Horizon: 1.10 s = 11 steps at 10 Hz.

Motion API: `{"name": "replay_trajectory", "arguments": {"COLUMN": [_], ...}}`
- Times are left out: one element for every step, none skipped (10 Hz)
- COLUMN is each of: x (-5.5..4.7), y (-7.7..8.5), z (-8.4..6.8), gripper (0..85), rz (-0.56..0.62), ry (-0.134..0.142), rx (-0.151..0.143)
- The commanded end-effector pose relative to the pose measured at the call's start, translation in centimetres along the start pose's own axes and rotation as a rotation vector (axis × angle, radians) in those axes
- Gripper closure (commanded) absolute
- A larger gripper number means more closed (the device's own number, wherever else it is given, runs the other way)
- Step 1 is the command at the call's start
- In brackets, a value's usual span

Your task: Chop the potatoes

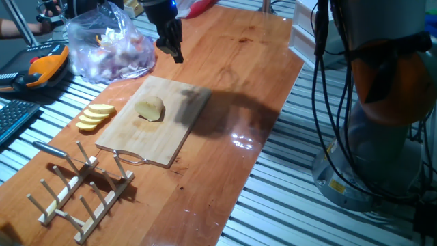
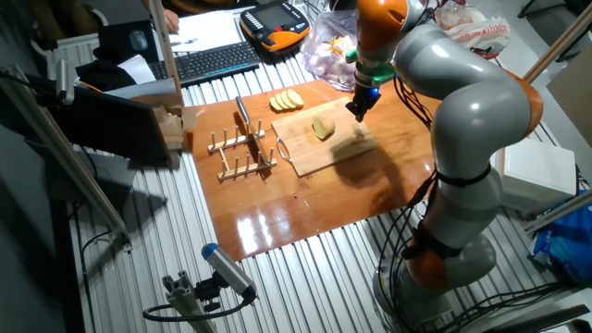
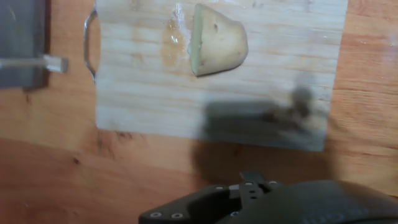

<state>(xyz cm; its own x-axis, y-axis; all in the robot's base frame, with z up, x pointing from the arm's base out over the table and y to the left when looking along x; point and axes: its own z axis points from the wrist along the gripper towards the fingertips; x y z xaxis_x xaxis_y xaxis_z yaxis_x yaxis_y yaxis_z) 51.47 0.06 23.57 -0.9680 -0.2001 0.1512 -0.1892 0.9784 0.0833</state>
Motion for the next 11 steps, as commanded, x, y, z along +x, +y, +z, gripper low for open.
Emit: {"name": "replay_trajectory", "arguments": {"x": [0.0,0.0,0.0,0.0,0.0,0.0,0.0,0.0,0.0,0.0,0.0], "y": [-0.01,-0.01,-0.01,-0.01,-0.01,-0.01,-0.01,-0.01,-0.01,-0.01,-0.01], "z": [-0.02,-0.02,-0.02,-0.02,-0.02,-0.02,-0.02,-0.02,-0.02,-0.02,-0.02], "gripper": [85.0,85.0,85.0,85.0,85.0,85.0,85.0,85.0,85.0,85.0,85.0], "rz": [0.027,0.022,0.022,0.019,0.005,-0.017,-0.024,-0.034,-0.018,-0.007,-0.001], "ry": [-0.05,-0.013,0.003,-0.025,-0.053,-0.066,-0.069,-0.076,-0.112,-0.128,-0.135], "rx": [-0.01,0.062,0.047,0.006,0.007,0.042,0.05,0.061,0.108,0.097,0.093]}}
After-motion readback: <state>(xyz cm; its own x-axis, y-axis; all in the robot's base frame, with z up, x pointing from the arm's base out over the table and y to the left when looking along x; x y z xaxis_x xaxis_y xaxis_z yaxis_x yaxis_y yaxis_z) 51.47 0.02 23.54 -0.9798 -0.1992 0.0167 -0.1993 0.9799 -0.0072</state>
